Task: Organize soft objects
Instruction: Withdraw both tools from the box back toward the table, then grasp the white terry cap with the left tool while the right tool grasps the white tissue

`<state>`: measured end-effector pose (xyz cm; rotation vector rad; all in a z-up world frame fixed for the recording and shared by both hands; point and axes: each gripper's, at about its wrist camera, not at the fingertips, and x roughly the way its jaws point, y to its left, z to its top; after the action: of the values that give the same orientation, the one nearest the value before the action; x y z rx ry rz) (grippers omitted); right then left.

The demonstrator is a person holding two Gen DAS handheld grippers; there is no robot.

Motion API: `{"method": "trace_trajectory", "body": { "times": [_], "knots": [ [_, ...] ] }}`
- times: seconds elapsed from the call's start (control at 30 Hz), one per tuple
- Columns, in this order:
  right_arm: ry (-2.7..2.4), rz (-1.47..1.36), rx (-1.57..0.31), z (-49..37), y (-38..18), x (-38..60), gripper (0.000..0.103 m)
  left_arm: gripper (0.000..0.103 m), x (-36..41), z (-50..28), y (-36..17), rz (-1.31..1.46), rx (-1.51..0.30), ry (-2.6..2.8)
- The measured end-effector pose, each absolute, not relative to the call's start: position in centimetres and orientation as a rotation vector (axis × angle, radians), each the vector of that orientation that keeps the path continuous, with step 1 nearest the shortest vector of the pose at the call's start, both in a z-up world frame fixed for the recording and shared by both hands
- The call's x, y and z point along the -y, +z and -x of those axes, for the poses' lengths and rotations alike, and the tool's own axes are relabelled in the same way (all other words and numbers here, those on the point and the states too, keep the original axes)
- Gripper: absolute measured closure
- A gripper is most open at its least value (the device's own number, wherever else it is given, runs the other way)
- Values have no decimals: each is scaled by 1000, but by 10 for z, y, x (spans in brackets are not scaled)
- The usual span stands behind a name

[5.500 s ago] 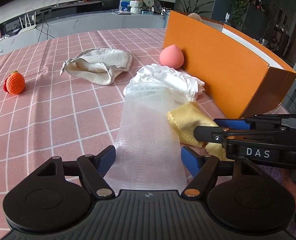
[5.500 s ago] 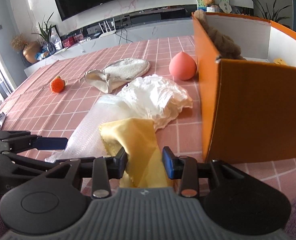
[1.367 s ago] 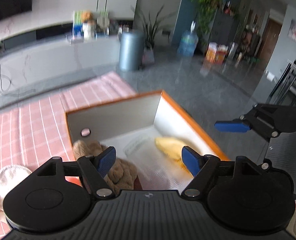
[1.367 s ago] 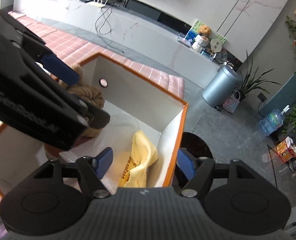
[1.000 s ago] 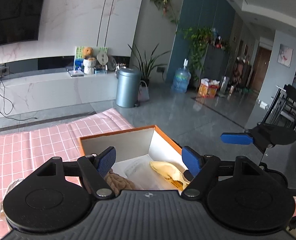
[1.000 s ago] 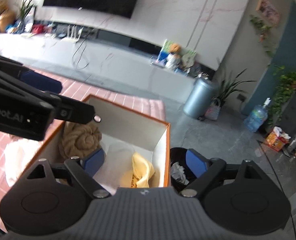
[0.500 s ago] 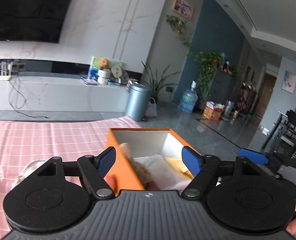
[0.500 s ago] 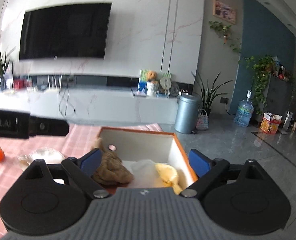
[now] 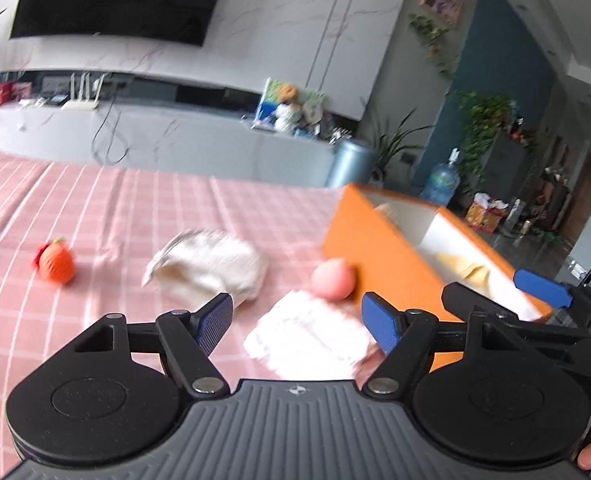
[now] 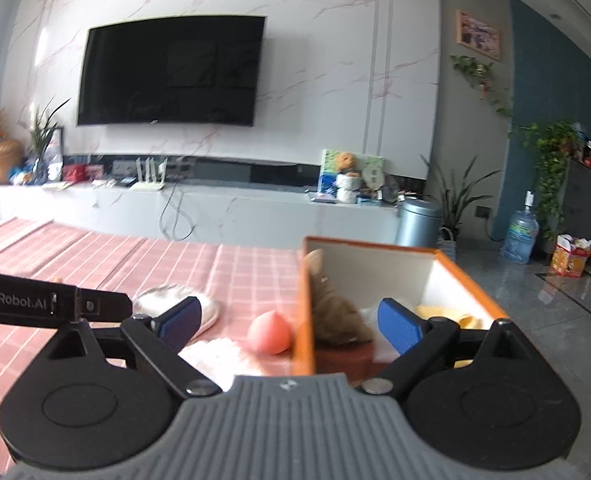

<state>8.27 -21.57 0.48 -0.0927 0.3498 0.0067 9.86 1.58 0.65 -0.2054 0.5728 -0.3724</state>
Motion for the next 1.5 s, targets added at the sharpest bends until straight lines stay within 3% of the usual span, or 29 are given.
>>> {"method": "trace_trajectory", "body": {
  "times": [0.47,0.67,1.2,1.4,1.47,1.5],
  "knots": [
    [110,177,-462,-110,-39,155,10,23,-53,-114,-31,184,-660,-258],
    [71,146,-565,-157,-62,149,9,18,-59,-140,-36,266,-702,-220],
    [52,39,-720,-215,-109,149,5,17,-48,-172,-58,237,-765,-221],
    [71,63,-713,-221,-102,152,44,16,-52,-183,-60,271,-774,-199],
    [87,87,-707,-223,-101,150,70,16,-54,-188,-60,287,-777,-181],
    [95,103,-702,-225,-100,149,75,15,-55,-190,-59,303,-775,-168]
  ]
}}
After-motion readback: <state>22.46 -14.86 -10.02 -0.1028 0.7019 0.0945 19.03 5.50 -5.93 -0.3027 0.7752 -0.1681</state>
